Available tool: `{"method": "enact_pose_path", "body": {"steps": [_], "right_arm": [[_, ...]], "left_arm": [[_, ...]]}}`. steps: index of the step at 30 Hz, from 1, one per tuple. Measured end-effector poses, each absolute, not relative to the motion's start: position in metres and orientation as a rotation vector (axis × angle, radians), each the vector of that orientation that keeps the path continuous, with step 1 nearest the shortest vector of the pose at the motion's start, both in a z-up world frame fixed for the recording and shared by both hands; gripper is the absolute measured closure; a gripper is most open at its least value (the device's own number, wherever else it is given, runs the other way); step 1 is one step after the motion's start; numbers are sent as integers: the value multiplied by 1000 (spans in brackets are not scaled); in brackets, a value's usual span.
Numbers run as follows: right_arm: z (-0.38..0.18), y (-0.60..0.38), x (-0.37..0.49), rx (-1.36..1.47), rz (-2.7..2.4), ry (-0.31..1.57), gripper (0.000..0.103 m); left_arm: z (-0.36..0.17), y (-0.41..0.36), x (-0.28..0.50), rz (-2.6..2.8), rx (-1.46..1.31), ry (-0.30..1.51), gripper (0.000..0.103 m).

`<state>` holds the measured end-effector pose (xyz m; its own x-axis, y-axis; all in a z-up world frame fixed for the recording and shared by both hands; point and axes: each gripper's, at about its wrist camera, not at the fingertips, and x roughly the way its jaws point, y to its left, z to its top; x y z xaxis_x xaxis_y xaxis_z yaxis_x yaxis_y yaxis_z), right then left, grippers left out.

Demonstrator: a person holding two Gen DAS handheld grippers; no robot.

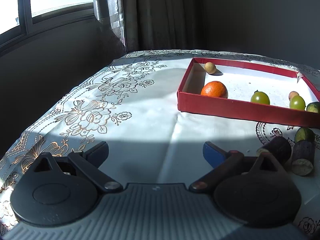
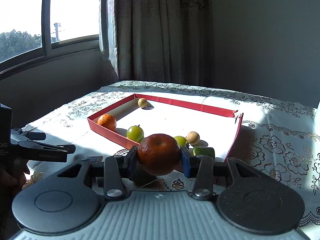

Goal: Organize fruits
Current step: 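Carry the tangerine into the red tray and open the right tool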

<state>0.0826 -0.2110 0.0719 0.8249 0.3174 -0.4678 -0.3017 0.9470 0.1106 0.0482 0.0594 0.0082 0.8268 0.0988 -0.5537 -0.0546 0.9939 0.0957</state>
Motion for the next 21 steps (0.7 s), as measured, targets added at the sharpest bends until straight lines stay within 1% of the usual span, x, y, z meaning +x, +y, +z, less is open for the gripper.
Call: {"method": "enact_pose_path", "body": {"steps": [4, 11, 21], "right_arm": [[74, -207, 111, 18, 310, 506, 60], [55, -172, 151, -43, 341, 560, 60], [32, -154, 180, -69, 327, 612, 60]], "left_arm": [[7, 60, 49, 79, 72, 595, 3], [7, 61, 48, 71, 63, 596, 3], [7, 61, 49, 64, 57, 600, 3]]}}
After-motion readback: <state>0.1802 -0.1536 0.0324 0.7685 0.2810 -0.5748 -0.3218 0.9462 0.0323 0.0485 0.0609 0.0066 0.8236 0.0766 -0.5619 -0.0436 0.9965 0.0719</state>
